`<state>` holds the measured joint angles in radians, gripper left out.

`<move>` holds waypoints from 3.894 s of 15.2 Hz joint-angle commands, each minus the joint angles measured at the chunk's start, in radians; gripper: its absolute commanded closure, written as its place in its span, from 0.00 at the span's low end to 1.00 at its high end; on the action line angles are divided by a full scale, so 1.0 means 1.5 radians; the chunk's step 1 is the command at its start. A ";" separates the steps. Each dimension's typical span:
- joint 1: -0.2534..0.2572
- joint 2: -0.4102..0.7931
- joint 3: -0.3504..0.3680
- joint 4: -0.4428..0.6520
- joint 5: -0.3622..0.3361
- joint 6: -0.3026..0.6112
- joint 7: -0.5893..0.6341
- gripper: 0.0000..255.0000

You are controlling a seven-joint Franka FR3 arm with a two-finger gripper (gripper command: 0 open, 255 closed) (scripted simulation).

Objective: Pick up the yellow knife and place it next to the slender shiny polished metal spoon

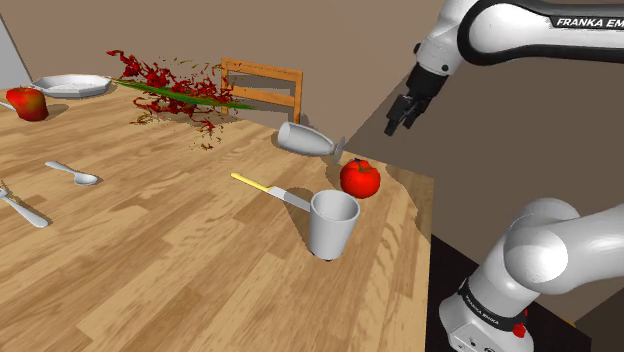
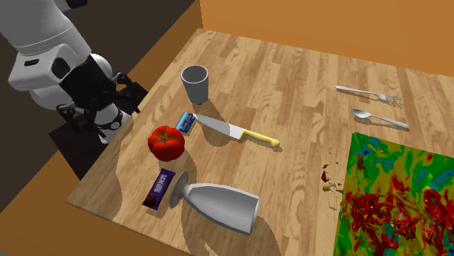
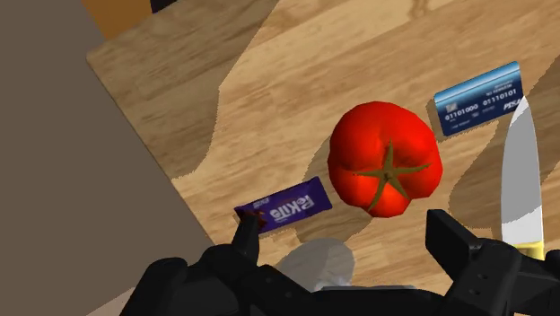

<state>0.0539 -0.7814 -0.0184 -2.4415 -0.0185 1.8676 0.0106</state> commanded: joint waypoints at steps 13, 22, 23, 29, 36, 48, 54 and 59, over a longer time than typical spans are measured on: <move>0.103 0.178 0.070 -0.091 0.098 0.388 0.015 0.00; 0.164 0.368 0.116 -0.049 0.140 0.617 0.009 0.00; 0.169 0.390 0.121 -0.040 0.143 0.639 0.009 0.00; 0.173 0.457 0.131 -0.018 0.138 0.693 0.013 0.00; 0.172 0.496 0.133 -0.006 0.129 0.721 0.019 0.00; 0.171 0.500 0.134 -0.002 0.124 0.721 0.024 1.00; 0.170 0.469 0.132 0.005 0.125 0.682 0.024 1.00; 0.168 0.438 0.131 0.023 0.120 0.634 0.030 1.00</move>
<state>0.3068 -0.1133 0.1784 -2.4125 0.1627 2.8355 0.0540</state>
